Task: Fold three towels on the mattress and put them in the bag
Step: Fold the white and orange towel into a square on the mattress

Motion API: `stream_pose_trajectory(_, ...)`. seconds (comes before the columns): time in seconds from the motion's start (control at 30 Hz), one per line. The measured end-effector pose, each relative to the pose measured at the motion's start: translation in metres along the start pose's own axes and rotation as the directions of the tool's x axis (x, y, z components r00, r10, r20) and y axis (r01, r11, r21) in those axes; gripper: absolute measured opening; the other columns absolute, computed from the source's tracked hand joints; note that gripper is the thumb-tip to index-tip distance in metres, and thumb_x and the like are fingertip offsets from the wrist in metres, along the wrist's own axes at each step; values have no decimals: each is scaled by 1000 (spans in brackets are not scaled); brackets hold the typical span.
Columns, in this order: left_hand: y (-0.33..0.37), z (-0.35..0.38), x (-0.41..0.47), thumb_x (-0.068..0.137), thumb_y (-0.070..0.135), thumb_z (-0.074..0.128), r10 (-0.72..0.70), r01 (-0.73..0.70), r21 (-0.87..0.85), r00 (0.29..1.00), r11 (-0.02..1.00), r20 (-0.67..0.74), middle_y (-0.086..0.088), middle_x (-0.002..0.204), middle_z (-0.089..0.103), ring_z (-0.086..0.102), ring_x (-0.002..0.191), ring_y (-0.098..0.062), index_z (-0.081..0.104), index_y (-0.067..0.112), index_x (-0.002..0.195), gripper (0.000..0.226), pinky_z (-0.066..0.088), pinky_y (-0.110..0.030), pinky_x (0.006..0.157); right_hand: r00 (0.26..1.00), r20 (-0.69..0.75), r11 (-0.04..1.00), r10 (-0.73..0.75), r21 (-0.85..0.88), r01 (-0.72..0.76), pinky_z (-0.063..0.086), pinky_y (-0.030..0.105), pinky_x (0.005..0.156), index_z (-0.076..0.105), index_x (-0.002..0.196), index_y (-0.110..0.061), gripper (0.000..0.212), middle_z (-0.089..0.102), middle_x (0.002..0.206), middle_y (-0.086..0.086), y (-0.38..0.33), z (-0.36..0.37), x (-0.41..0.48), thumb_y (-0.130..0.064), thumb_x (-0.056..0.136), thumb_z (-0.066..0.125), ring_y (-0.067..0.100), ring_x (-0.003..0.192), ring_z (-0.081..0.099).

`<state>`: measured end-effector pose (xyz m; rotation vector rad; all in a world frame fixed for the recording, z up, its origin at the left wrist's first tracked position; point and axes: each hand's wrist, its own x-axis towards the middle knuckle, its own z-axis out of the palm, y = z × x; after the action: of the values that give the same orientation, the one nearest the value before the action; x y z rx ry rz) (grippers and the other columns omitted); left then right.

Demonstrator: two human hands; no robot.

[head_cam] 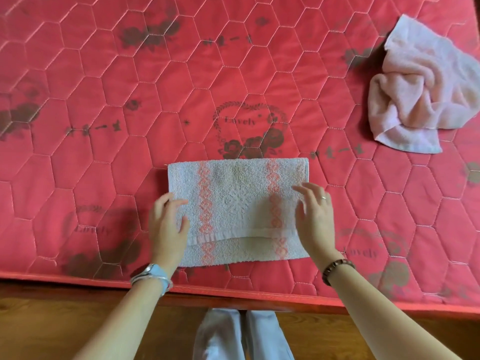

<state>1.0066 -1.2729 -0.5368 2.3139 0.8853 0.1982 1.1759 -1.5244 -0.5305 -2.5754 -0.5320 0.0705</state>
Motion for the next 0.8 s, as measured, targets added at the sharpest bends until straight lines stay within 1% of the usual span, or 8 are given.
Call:
stream_pose_trajectory(0.1, 35, 28, 26, 90, -4, 56, 184, -189, 73, 980, 979, 76, -12, 153, 42, 31, 146, -27, 54, 7, 138, 49, 22, -41, 122, 967, 157, 973, -203, -79, 217, 31, 39, 115, 51, 138, -10, 55, 47, 147, 9, -26, 28, 22, 7, 86, 50, 26, 135, 41)
stream_pose_trajectory(0.17, 54, 53, 39, 90, -1, 50, 298, -321, 173, 943, 931, 146, -10, 159, 37, 25, 149, -24, 44, 8, 148, 59, 20, -48, 123, 913, 281, 933, -297, -117, 340, 20, 38, 121, 37, 148, -13, 56, 36, 155, 5, -44, 47, 30, -6, 94, 47, 24, 145, 30)
stream_pose_trajectory(0.23, 65, 75, 49, 88, 5, 40, 373, -427, 277, 900, 861, 226, -6, 162, 33, 21, 150, -20, 33, 10, 153, 66, 19, -49, 122, 863, 375, 892, -339, -164, 421, 18, 42, 122, 29, 151, -14, 53, 30, 158, 3, -54, 63, 34, -22, 100, 38, 22, 148, 22)
stream_pose_trajectory(0.3, 62, 89, 55, 91, 14, 36, 379, -472, 376, 877, 798, 295, -4, 163, 29, 19, 151, -17, 25, 12, 156, 66, 16, -48, 123, 846, 416, 866, -333, -219, 449, 18, 45, 121, 28, 152, -13, 55, 31, 158, 2, -51, 71, 39, -33, 100, 29, 21, 148, 21)
stream_pose_trajectory(0.47, 34, 89, 65, 100, 43, 29, 321, -455, 467, 884, 758, 340, -2, 166, 20, 19, 153, -16, 22, 15, 158, 65, 18, -51, 123, 831, 443, 842, -338, -252, 477, 12, 44, 122, 19, 155, -23, 63, 19, 161, -7, -24, 73, 55, -52, 100, 27, 13, 150, 13)
stream_pose_trajectory(0.6, 32, 88, 73, 101, 47, 29, 323, -444, 478, 892, 758, 316, -3, 167, 17, 17, 154, -17, 22, 15, 159, 67, 15, -50, 124, 884, 391, 869, -257, -308, 388, 6, 41, 123, 13, 156, -23, 67, 11, 163, -5, -21, 69, 63, -56, 98, 25, 14, 151, 7)
stream_pose_trajectory(0.73, 23, 77, 73, 101, 47, 26, 231, -328, 492, 941, 806, 248, -1, 167, 13, 12, 154, -17, 15, 16, 160, 67, 10, -49, 125, 939, 322, 912, -122, -336, 234, 4, 39, 123, 12, 156, -23, 67, 9, 163, -6, 1, 57, 67, -55, 98, 24, 11, 150, 1)
stream_pose_trajectory(0.8, 14, 69, 74, 102, 48, 22, 180, -268, 514, 960, 815, 214, -2, 168, 10, 9, 155, -16, 12, 15, 160, 68, 10, -49, 125, 946, 312, 909, -87, -363, 204, 3, 40, 123, 11, 156, -22, 67, 9, 163, -5, 9, 53, 68, -54, 98, 21, 12, 150, 2)
